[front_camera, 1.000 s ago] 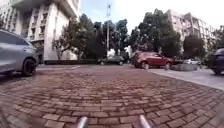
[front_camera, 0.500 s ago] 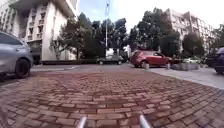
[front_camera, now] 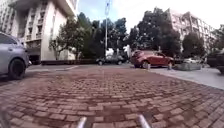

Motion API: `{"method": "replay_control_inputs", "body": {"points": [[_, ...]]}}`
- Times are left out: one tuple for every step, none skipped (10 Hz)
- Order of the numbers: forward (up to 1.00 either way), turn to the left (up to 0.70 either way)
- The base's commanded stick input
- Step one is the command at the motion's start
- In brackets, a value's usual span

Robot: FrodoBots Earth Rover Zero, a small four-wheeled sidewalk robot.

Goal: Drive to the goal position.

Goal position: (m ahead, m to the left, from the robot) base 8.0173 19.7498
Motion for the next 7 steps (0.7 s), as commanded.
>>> {"method": "replay_control_inputs", "body": {"points": [[0.7,0.0],[0.7,0.0],[0.7,0.0],[0.7,0.0],[0.7,0.0],[0.7,0.0],[0.7,0.0]]}}
